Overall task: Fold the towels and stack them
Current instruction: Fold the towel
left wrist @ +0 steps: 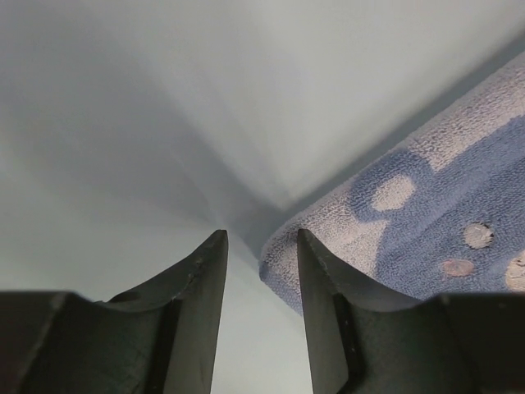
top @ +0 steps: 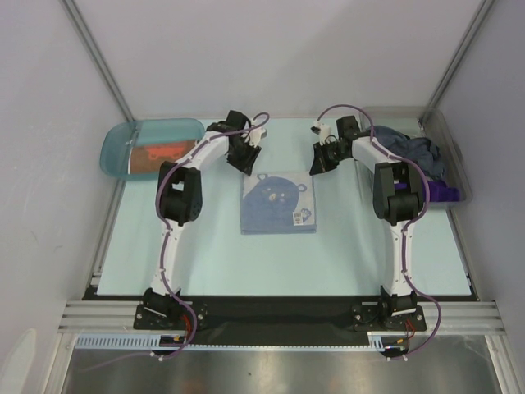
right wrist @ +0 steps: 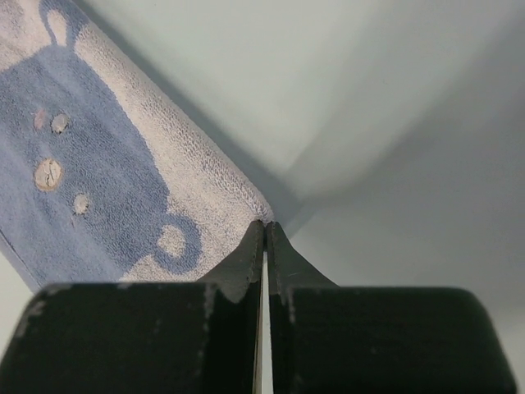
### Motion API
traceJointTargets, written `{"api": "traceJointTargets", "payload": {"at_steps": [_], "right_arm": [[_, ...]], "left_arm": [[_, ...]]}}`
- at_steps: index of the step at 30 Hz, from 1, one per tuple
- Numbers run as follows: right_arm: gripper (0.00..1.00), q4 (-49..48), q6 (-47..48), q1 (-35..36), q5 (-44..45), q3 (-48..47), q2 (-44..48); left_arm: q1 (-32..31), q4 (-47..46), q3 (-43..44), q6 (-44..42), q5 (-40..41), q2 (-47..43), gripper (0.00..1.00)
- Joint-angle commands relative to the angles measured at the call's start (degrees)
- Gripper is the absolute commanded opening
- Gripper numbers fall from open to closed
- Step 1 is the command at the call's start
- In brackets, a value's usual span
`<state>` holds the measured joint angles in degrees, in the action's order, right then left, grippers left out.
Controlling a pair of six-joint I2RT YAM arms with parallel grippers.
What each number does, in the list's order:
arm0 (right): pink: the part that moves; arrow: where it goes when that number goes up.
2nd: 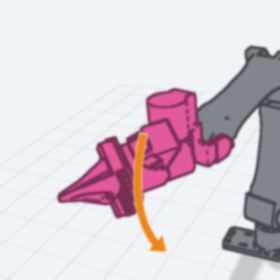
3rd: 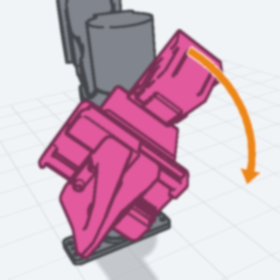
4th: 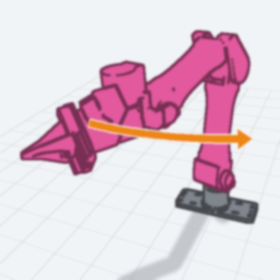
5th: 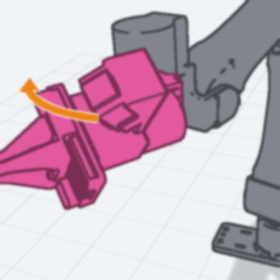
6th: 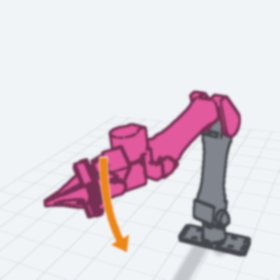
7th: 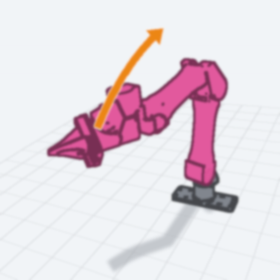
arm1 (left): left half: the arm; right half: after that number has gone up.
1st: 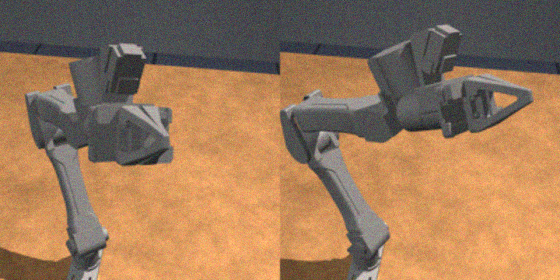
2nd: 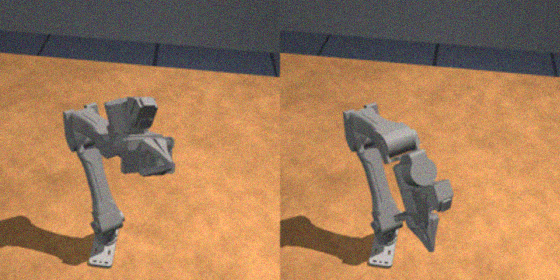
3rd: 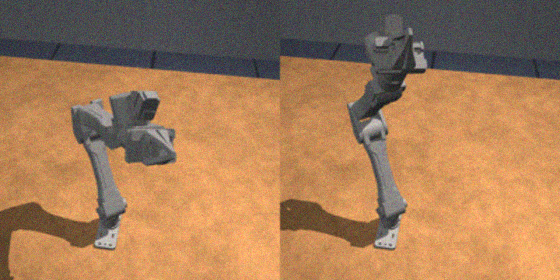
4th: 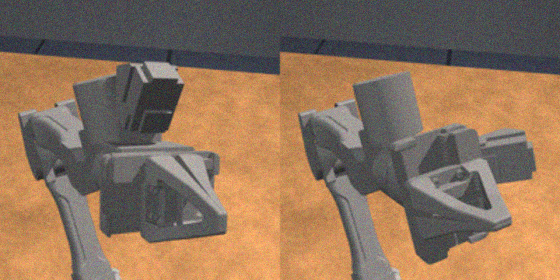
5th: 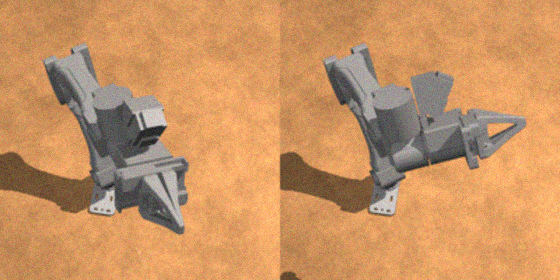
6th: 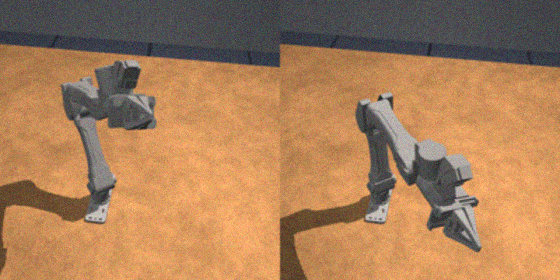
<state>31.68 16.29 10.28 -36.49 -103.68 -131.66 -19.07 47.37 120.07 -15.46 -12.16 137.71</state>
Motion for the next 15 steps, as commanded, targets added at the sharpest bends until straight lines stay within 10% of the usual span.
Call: {"api": "traceJointTargets", "payload": {"at_steps": [1, 8, 15], "right_arm": [[0.00, 0.4, 1.2, 0.2, -0.1, -2.8, 0.8], [0.00, 0.8, 1.3, 0.0, 0.5, -3.0, 0.8], [0.00, 0.8, 1.5, -0.1, 0.9, -3.0, 1.0]], "left_arm": [[0.6, 2.5, 1.9, -1.8, -0.7, 1.0, 0.44], [1.0, 3.9, 2.9, -2.6, -2.1, 1.8, 0.45], [1.0, 5.1, 4.9, -2.2, -4.3, 2.5, 0.00]]}}
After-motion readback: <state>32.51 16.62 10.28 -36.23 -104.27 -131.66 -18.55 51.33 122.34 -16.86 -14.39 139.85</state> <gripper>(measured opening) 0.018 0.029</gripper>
